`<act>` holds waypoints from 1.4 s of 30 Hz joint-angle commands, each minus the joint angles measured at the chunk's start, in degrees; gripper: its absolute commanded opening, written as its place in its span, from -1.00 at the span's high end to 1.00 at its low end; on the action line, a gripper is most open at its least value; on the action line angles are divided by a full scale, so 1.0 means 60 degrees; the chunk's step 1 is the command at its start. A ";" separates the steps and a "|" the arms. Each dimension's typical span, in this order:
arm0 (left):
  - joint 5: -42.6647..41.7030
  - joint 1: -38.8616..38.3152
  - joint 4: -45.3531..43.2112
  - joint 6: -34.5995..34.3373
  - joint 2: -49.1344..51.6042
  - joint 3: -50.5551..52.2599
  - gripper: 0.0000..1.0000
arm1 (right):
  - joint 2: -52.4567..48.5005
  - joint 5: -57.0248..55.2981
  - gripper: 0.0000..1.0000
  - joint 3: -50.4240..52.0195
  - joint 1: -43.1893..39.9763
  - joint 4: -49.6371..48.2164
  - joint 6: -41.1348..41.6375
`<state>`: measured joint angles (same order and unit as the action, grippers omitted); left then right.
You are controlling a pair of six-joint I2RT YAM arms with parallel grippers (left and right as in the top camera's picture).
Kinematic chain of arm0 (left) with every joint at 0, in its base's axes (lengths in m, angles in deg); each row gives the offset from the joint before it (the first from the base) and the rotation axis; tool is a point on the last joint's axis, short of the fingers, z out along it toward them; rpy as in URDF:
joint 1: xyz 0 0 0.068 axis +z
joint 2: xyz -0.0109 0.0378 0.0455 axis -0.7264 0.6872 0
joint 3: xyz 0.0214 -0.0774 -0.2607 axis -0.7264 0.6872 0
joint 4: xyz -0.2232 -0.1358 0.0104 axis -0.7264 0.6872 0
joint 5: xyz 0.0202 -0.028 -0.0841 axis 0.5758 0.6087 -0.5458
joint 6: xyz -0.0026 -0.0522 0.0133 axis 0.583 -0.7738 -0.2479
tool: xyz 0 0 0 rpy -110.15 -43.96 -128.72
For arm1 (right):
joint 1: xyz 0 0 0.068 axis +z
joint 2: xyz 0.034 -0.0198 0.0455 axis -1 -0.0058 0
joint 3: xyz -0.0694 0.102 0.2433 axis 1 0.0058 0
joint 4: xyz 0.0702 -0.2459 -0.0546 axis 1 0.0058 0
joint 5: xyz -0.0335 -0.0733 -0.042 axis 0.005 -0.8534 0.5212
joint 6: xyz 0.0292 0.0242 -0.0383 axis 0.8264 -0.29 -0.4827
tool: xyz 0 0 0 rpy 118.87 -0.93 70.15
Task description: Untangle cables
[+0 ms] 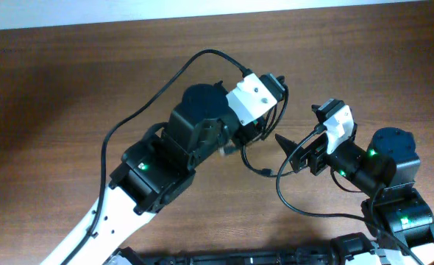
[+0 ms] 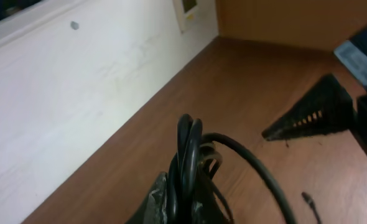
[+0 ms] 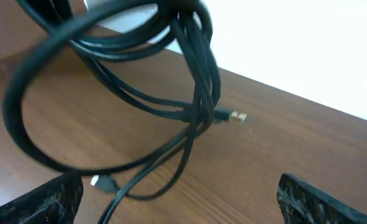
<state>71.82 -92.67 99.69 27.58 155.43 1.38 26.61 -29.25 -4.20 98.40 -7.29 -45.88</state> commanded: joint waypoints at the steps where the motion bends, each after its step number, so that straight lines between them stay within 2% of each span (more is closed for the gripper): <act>1: -0.0998 0.0546 0.0255 0.0947 -0.0579 -0.0153 1.00 | 0.0051 0.0299 -0.97 -0.0022 0.0036 -0.0073 -0.0157; 4: -0.2069 0.0991 0.0652 0.1523 -0.0892 -0.0153 1.00 | 0.0058 0.0335 -0.97 -0.0025 0.0036 -0.0073 -0.0157; 11: -0.3967 0.1614 0.1009 0.2095 -0.1228 -0.0153 1.00 | 0.0058 0.1279 -0.97 -0.0025 0.0036 -0.0532 -0.0157; 19: -0.3985 0.1610 0.1249 0.2310 -0.1228 -0.0153 1.00 | 0.0058 0.0685 -0.97 -0.0022 0.0033 -0.0466 -0.0153; 24: -0.3982 0.1614 0.1712 0.3275 -0.1228 -0.0153 1.00 | 0.0058 0.0776 -0.97 -0.0025 0.0036 -0.0474 -0.0149; 32: -0.4025 0.1610 0.1792 0.3832 -0.1220 -0.0153 1.00 | 0.0058 0.3220 -0.97 -0.0025 0.0036 -0.1515 -0.0153; 37: -0.5191 0.1603 0.1789 0.3829 -0.1220 -0.0153 1.00 | 0.0058 0.3847 -0.97 -0.0025 0.0036 -0.1832 -0.0153; 40: -0.4656 0.1603 0.1759 0.3821 -0.1220 -0.0153 1.00 | 0.0058 0.3942 -0.97 -0.0025 0.0036 -0.1843 -0.0102; 42: -0.3872 0.1603 0.1668 0.3326 -0.1220 -0.0153 1.00 | 0.0055 0.3938 -0.92 -0.0025 0.0036 -0.2018 0.0211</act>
<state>44.37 -83.30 110.99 49.50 148.91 1.36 26.61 -7.76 -4.20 98.40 -18.24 -46.55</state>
